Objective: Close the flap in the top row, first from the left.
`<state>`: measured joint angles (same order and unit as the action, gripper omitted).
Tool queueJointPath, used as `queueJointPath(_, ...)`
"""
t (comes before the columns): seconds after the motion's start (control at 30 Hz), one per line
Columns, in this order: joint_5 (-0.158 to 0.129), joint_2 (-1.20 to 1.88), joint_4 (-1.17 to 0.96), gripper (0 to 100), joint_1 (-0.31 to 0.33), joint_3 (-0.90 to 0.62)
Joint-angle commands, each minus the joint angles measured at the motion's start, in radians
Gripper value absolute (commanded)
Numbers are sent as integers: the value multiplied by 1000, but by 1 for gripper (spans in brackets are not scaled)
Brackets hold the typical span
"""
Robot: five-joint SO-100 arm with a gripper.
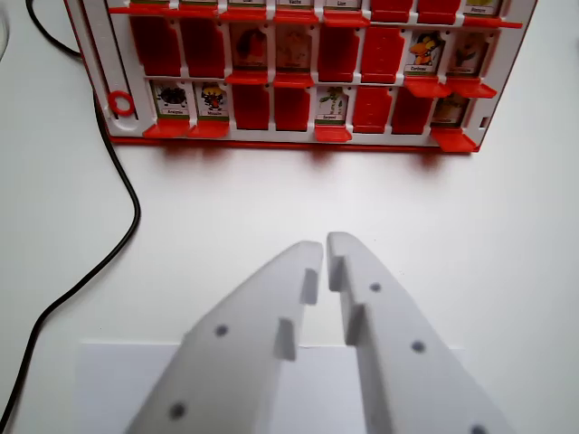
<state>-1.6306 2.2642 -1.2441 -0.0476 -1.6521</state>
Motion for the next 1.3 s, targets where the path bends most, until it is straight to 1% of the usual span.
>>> queueJointPath(0.0,0,-35,35,0,-23,48)
queueJointPath(0.3,6,-212,107,0,-86,117)
queueJointPath(0.43,11,-330,121,0,-126,201)
queueJointPath(0.53,26,-420,123,0,-160,281)
queueJointPath(0.67,35,-525,115,0,-196,377)
queueJointPath(0.83,40,-630,91,0,-219,483)
queueJointPath(1.03,49,-730,78,0,-242,560)
queueJointPath(1.27,83,-850,54,0,-275,647)
